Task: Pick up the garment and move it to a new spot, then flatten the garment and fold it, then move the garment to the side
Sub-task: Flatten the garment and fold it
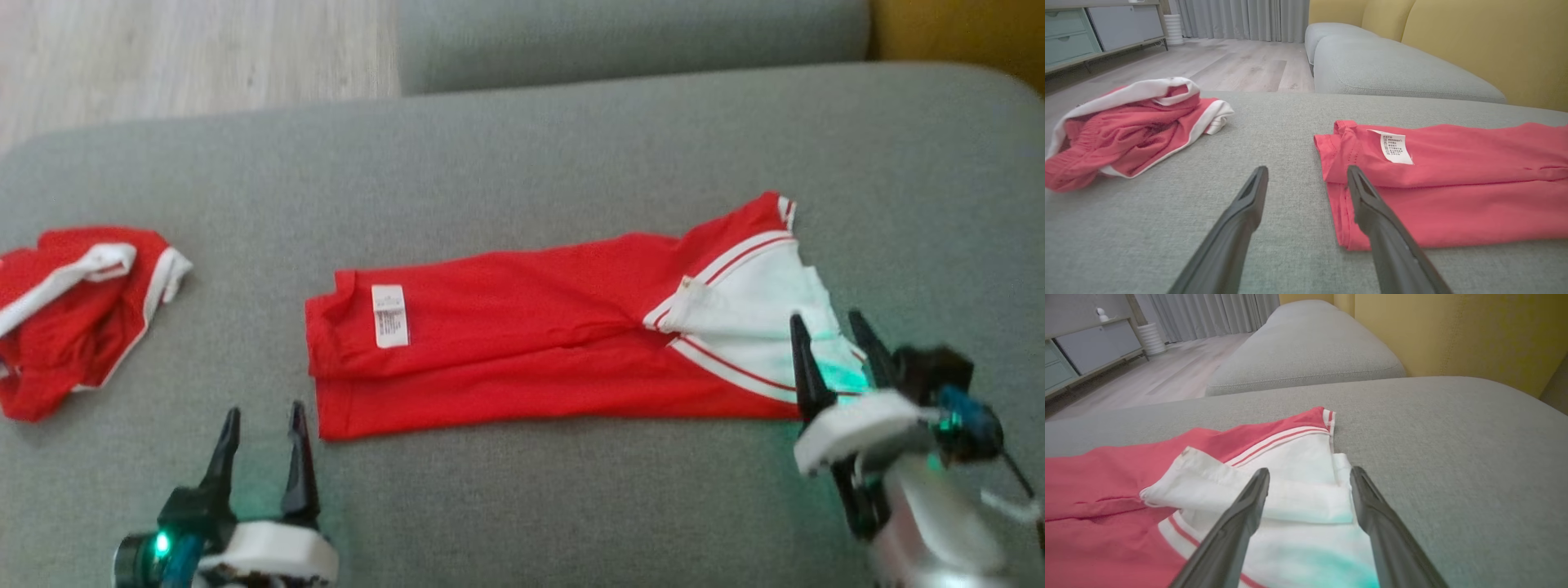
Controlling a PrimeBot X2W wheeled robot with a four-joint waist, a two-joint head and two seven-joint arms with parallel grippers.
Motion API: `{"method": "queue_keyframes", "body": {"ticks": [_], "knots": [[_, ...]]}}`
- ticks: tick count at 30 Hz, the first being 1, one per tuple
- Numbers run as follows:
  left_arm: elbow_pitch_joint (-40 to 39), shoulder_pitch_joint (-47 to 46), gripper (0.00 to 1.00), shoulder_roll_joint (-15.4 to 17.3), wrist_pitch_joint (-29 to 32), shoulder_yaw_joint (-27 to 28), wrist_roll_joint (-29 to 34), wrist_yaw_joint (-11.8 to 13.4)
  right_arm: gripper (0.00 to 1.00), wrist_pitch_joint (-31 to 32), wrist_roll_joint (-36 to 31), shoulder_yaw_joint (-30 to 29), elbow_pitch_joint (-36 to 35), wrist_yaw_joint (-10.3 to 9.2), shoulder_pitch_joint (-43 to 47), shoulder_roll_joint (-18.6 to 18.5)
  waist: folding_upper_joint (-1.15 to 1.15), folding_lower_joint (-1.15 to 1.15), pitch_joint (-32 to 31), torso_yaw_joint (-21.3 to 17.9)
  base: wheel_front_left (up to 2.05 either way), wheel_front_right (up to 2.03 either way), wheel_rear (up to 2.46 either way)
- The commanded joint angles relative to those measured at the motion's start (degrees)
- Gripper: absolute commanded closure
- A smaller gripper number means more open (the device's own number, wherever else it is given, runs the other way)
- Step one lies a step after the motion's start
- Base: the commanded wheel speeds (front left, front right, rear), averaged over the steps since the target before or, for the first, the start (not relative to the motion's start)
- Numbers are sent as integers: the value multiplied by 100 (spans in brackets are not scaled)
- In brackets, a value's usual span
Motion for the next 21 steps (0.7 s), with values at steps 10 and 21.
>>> {"method": "queue_keyframes", "body": {"ticks": [10,21], "knots": [[-93,-766,0,11,-37,-300,-312,89,0,38,-407,-82,1208,-4,-1536,-230,0,0,950,235,0,0,0],[-15,-945,0,11,-37,-480,-417,76,100,593,535,612,2178,-4,-1735,14,0,0,1149,288,0,0,0]]}}
